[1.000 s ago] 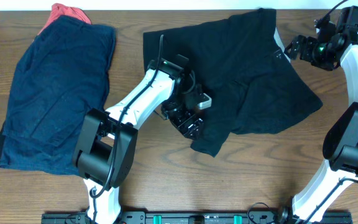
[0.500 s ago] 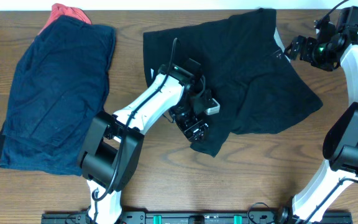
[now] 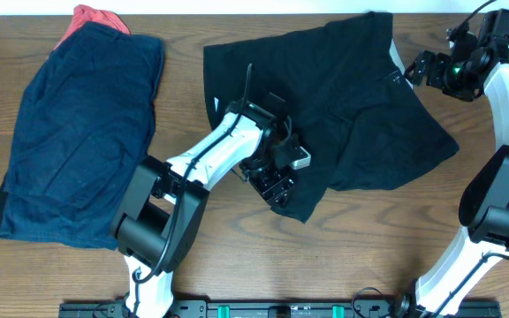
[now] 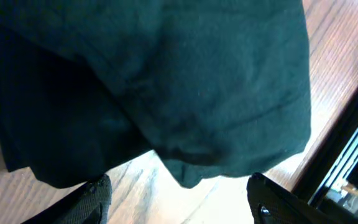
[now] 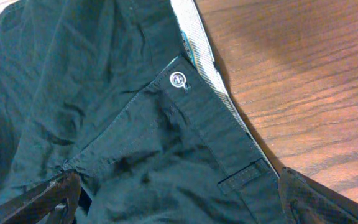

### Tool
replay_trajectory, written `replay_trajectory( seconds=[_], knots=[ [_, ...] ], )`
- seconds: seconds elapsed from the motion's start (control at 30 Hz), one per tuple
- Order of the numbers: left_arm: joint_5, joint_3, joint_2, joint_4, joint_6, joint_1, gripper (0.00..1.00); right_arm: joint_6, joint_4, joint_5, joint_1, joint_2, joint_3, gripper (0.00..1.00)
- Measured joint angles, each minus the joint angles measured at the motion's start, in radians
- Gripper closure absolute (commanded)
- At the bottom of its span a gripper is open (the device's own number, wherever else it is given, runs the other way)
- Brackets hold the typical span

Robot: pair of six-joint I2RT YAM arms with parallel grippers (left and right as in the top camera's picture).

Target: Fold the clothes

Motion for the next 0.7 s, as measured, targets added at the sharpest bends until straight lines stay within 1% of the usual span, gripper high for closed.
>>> replay_trajectory(
  seconds=[0.03, 0.1, 0.27, 0.5, 0.57, 0.7],
  knots=[
    [0.000, 0.000, 0.000, 0.001, -0.005, -0.007, 0.29, 0.000, -0.003, 0.000, 0.000, 0.000, 0.000, 0.01],
    [0.000, 0.000, 0.000, 0.006, -0.014, -0.025, 0.34, 0.000, -0.012, 0.000, 0.000, 0.000, 0.000, 0.01],
    [0.001, -0.011, 0.000, 0.042, -0.033, -0.073, 0.37, 0.000, -0.019, 0.000, 0.000, 0.000, 0.000, 0.01],
    [0.000, -0.014, 0.000, 0.056, -0.069, -0.082, 0.49, 0.000, -0.023, 0.000, 0.000, 0.000, 0.000, 0.01],
    [0.000, -0.015, 0.000, 0.063, -0.077, -0.082, 0.58, 0.000, -0.025, 0.000, 0.002, 0.000, 0.000, 0.01],
    [-0.005, -0.025, 0.000, 0.082, -0.097, -0.082, 0.94, 0.000, -0.026, 0.001, 0.003, 0.000, 0.000, 0.01]
  ],
)
